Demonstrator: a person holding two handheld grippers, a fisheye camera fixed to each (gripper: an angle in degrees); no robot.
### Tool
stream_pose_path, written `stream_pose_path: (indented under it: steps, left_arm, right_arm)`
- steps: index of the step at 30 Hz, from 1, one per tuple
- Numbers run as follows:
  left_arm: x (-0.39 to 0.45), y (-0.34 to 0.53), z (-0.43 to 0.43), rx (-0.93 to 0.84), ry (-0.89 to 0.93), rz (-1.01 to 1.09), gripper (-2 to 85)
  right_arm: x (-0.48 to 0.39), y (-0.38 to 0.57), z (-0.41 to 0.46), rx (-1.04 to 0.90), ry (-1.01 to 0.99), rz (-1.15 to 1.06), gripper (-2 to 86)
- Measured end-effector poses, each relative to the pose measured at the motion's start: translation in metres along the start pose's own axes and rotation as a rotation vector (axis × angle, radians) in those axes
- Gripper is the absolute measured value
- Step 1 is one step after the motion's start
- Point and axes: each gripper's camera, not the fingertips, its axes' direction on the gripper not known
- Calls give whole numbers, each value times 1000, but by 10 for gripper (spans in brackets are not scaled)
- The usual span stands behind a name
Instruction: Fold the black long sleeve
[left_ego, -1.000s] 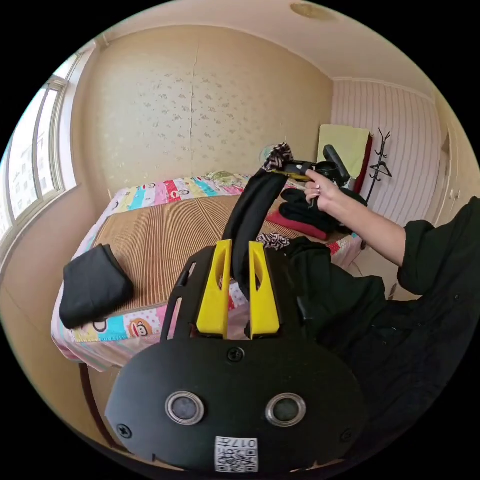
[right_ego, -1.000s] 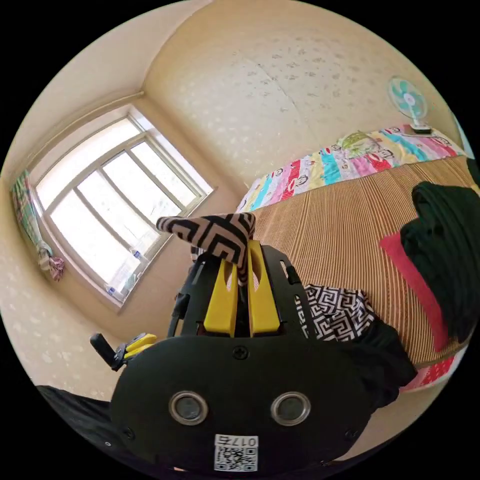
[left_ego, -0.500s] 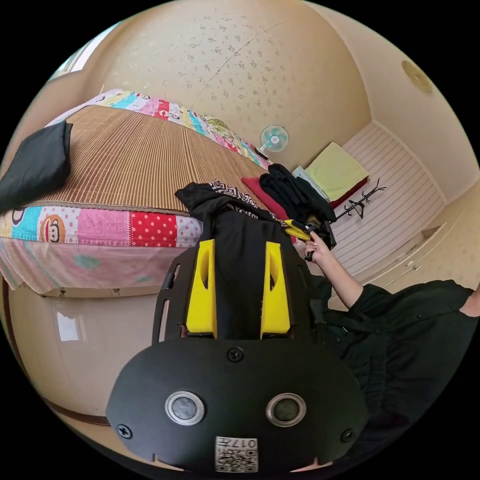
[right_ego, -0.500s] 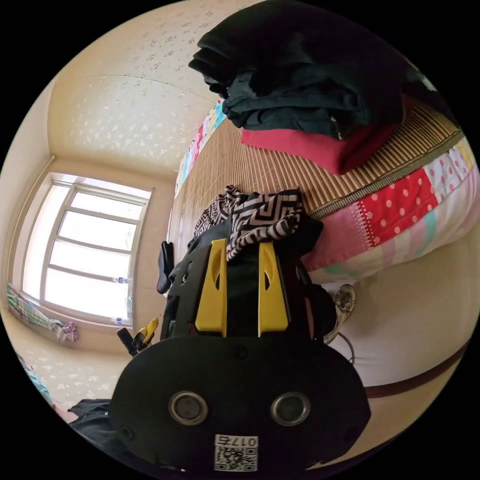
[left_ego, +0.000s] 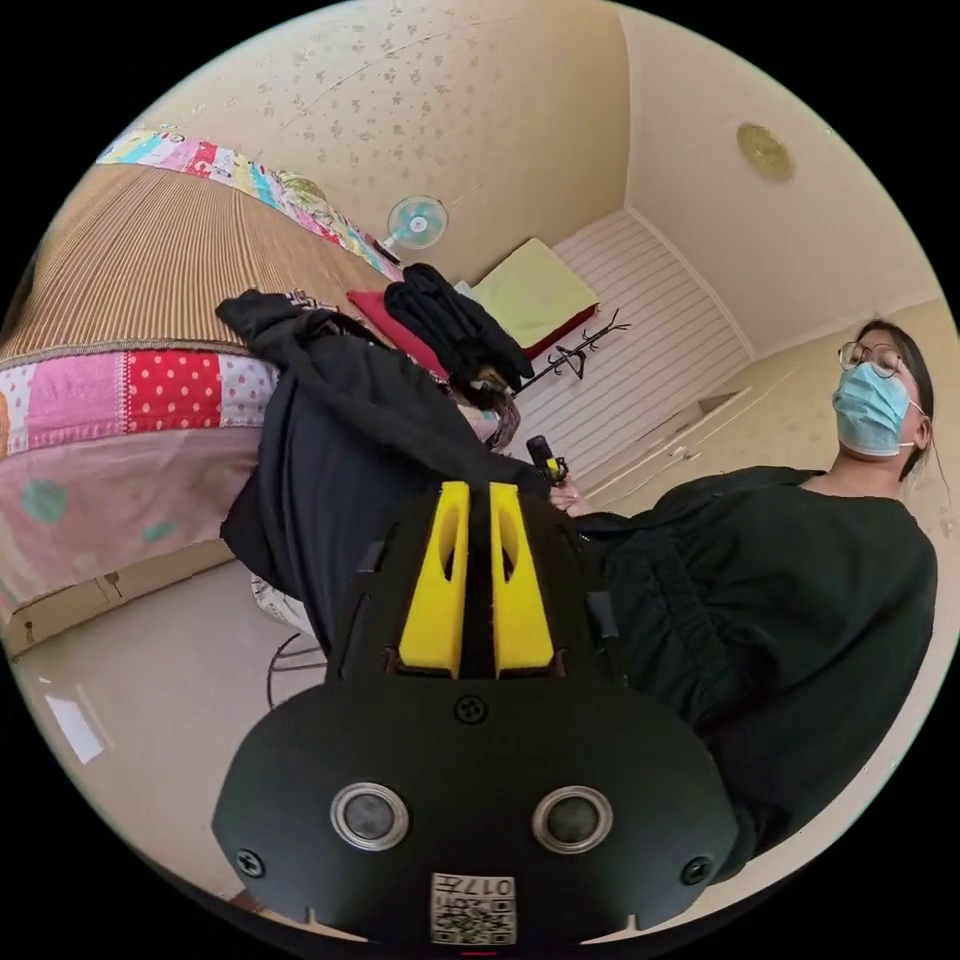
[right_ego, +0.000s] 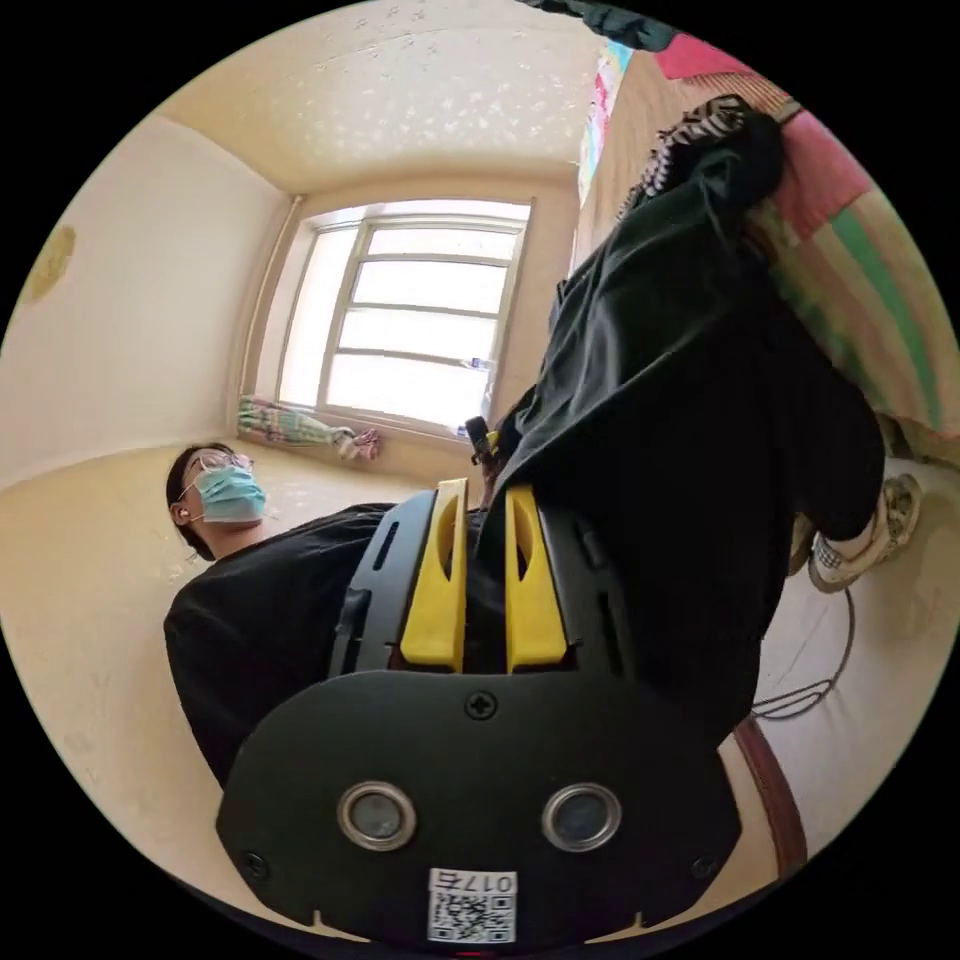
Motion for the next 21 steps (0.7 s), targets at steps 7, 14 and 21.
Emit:
stream_pose_path:
  steps: [7, 14, 21]
  left_arm:
    - [-45, -118, -50, 206, -38, -190, 90]
    - [-86, -139, -47, 200, -152, -318, 175]
    - [-70, -96, -69, 283, -194, -396, 156]
  right_arm:
    - [-20, -98, -64, 394, 98, -83, 42]
    - [-15, -125, -82, 480, 452, 152, 118]
    - [-26, -86, -73, 432, 496, 185, 120]
